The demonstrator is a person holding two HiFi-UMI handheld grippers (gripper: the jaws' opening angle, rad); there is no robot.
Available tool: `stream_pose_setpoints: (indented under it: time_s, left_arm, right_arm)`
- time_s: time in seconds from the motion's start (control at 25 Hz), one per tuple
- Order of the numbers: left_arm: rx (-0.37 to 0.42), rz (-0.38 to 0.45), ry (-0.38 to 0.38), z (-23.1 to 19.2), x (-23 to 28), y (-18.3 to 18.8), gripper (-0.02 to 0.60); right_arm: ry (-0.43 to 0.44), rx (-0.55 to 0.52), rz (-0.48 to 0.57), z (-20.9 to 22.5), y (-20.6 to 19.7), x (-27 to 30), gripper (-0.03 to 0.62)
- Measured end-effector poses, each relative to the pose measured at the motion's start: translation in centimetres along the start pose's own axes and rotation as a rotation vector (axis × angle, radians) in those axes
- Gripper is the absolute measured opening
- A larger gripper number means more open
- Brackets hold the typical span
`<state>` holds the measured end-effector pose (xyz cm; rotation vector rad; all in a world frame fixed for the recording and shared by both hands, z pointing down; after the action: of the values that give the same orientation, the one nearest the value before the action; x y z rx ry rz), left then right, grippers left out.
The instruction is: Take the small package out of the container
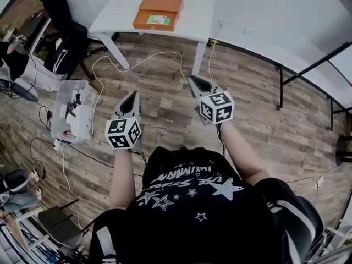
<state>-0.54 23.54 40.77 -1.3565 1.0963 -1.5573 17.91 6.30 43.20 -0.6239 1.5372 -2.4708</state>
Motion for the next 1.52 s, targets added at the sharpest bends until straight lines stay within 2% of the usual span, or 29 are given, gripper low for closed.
stream_pose_setpoints:
  time_s: [0.4,0.6,1.04,1.24,1.52]
  left_arm:
    - [0.002,-0.018,0.003,-2.8,6.3,1.4,0.018]
    - [0.000,-0.011,-0.016,-5.6,10.9,1.7,0.018]
    - [0.017,-0.003,-0.124,-15.1,25.6,5.5,0.018]
    - [0.048,-0.029,-0.184,-19.2,33.1,8.0,0.018]
    - [0.090,-0.038,-0.286,-23.3,41.0,10.5,0.018]
  right_arm:
    - [0.002,0.031,-0.014,4.1,2.0,4.9,0.057]
    - [-0.033,0.037,-0.028,6.6,2.4,8.6,0.057]
    - [-0.118,0.054,-0.011,12.1,8.3,21.6,0.057]
    - [-0.169,0.097,-0.016,15.1,11.0,27.4,0.057]
    - [-0.246,0.141,-0.025,18.1,14.0,33.4,0.057]
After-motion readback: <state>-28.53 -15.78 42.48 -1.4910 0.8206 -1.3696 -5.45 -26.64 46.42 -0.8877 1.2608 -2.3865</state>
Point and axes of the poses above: the fingertips, and each gripper's own axes: x forward along the fingers, z to its right, y out of its top, the point moved 6 cm from there along -x, backward along the fingers, and after that the axes turned 11 degrees about x, right-handed, at the moved point
